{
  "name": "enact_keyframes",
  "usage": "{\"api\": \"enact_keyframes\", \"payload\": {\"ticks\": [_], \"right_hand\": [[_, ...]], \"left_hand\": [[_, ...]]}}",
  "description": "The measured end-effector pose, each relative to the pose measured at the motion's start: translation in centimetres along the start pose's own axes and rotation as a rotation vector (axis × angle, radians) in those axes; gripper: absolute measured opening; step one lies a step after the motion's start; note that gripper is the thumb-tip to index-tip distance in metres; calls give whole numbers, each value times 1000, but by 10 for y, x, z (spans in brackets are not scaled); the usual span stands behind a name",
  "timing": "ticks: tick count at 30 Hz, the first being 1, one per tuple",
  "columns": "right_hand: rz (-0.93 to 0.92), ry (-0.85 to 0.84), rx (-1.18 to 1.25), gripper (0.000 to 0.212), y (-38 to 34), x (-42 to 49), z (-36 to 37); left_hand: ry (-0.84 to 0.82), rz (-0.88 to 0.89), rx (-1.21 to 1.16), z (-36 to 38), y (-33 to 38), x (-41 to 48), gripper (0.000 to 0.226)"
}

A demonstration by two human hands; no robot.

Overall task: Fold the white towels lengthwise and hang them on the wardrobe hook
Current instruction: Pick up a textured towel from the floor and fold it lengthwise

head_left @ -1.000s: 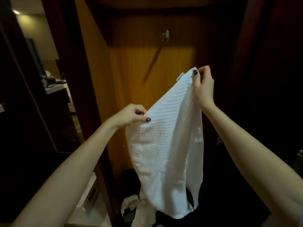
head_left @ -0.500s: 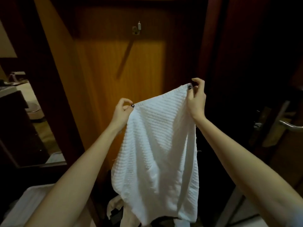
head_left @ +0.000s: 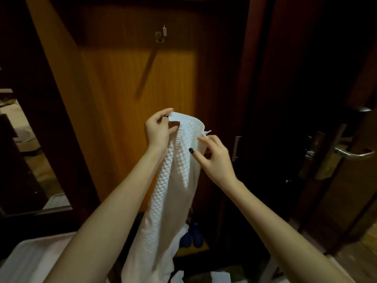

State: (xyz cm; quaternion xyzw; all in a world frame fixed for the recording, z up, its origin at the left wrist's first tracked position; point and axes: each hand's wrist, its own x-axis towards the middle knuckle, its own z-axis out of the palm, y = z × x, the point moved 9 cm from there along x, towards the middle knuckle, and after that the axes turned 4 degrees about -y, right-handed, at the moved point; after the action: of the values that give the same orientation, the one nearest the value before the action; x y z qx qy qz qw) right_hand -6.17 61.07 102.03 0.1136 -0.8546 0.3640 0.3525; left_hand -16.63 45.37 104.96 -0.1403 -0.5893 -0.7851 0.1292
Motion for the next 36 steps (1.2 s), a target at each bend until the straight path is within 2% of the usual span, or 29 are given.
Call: {"api": "enact_keyframes", "payload": {"ticks": [3, 5, 8, 10, 12, 15, 17, 18, 21, 24, 26, 29, 32, 36], "right_hand": [[113, 29, -53, 48, 5, 5, 20], [174, 79, -51, 42, 8, 10, 28], [189, 257, 73, 16, 10, 14, 19], [131, 314, 130, 24, 6, 18, 8], [108, 309, 177, 27, 5, 22, -1], [91, 270, 216, 23, 3, 30, -9], [87, 212, 211, 20, 1, 34, -12], [87, 185, 209, 20, 1, 35, -14], [111, 126, 203, 23, 7, 34, -19], [147, 58, 185, 28, 13, 27, -23], [171, 5, 125, 24, 19, 20, -27], [231, -56, 58, 15, 34, 9, -38], [292, -85, 42, 16, 49, -2, -53], [286, -92, 53, 8, 52, -15, -65]], "left_hand": [[-56, 74, 7, 16, 13, -8, 28], [-85, 105, 13, 21, 21, -11, 27], [-123, 120, 26, 17, 30, -7, 27], [-179, 113, 78, 11, 31, -4, 25], [-239, 155, 238, 3, 32, -2, 20], [-307, 355, 578, -1, 41, -7, 18], [-337, 405, 652, -2, 42, -10, 10], [-358, 393, 637, -3, 41, -10, 4], [-399, 363, 625, 0, 35, -4, 12], [-614, 157, 578, 14, 4, -9, 14], [-680, 65, 495, 19, -15, -16, 18], [-649, 83, 428, 28, -19, -20, 21], [-593, 141, 338, 40, -8, -20, 18], [-558, 211, 278, 46, 12, -16, 16]]}}
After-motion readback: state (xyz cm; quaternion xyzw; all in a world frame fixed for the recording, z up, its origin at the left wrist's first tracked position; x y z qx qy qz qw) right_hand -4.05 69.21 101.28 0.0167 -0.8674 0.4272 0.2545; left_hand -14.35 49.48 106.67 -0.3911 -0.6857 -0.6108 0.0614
